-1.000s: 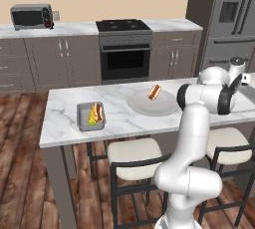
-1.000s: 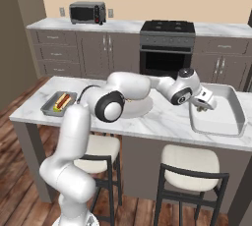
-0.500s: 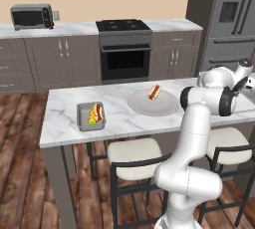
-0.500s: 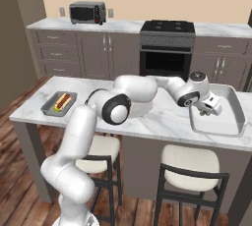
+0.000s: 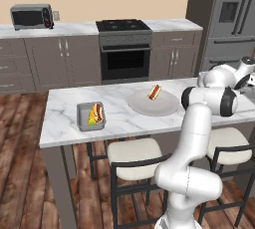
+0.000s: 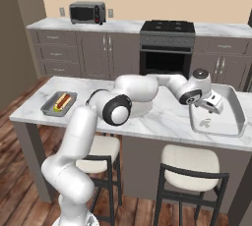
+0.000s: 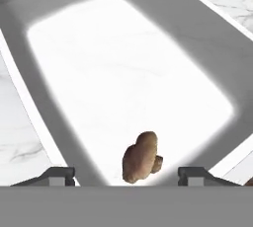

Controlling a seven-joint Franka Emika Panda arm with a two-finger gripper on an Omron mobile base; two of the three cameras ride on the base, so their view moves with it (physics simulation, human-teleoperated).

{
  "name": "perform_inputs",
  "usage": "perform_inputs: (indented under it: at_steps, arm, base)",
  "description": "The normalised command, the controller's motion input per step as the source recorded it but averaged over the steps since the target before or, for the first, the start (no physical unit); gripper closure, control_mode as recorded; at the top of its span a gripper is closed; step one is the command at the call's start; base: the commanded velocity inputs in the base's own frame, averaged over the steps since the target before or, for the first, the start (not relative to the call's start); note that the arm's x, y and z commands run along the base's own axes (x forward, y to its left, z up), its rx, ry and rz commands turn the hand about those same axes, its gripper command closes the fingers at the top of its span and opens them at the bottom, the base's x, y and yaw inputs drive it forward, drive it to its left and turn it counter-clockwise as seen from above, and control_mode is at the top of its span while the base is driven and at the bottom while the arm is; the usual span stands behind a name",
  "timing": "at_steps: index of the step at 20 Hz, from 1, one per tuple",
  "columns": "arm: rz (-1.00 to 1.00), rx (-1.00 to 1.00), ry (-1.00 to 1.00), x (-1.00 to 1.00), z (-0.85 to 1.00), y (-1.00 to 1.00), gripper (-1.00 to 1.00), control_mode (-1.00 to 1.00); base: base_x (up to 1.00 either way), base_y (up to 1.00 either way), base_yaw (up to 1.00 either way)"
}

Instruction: Place one cooked food and one vegetable from the large plate to each tupperware container.

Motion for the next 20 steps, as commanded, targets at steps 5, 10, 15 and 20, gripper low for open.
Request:
perform_inputs:
  at_steps: [5,10,15,20]
  arm:
    - [0.0,-0.09,-0.09,-0.07,0.26,0.63,-1.0,-1.0]
    - [0.04,-0.14,-0.04,-0.18,0.45,1.0,-1.0,-1.0]
    - [0.02,-0.04,-0.01,-0.01,0.47,1.0,-1.0,-1.0]
    - [-0.05,0.08,-0.03,0.18,0.22,1.0,-1.0,-1.0]
  base:
    - [0.0,0.0,0.0]
    - [0.0,0.0,0.0]
    - [0.0,0.0,0.0]
    - [0.0,0.0,0.0]
